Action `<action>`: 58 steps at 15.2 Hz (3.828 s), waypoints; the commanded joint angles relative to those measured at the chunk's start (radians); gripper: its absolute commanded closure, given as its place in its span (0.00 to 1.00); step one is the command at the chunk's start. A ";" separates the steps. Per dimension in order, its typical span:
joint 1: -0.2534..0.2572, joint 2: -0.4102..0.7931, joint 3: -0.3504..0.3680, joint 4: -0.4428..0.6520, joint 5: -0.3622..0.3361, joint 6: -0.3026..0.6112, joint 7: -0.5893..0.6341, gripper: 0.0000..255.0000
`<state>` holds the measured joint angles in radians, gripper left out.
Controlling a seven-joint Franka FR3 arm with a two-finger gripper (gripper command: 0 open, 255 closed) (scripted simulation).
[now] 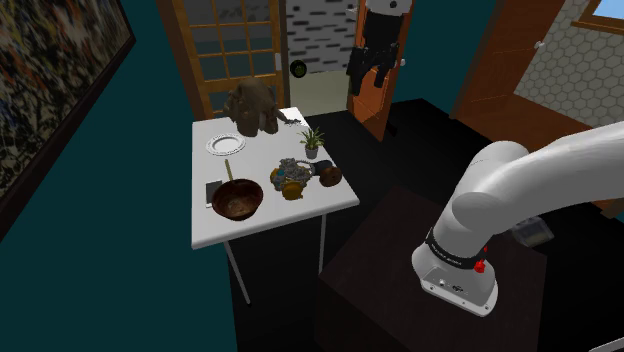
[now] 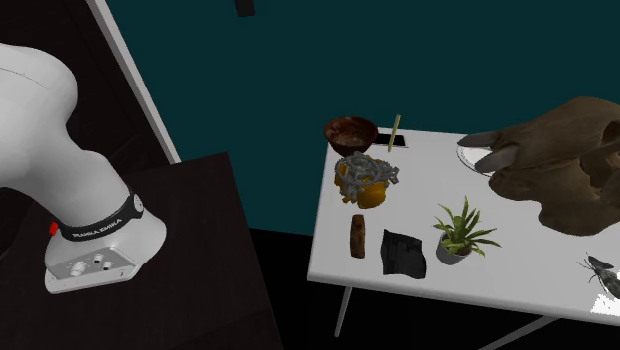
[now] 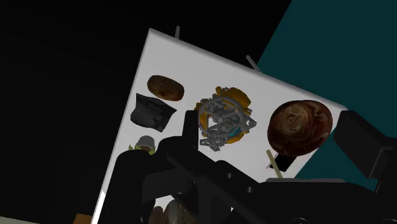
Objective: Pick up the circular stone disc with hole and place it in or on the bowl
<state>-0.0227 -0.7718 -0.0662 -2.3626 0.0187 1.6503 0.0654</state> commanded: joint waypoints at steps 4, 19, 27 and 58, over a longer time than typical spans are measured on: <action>0.014 -0.010 -0.048 -0.098 -0.032 0.098 -0.115 0.00; 0.108 0.271 -0.361 -0.351 -0.156 0.685 -0.719 0.00; 0.321 0.644 -0.599 -0.296 0.083 1.000 -1.218 0.00; 0.119 1.309 -0.275 0.070 0.982 1.124 -2.235 1.00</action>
<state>0.0966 0.5371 -0.3413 -2.2926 1.0012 2.7744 -2.1693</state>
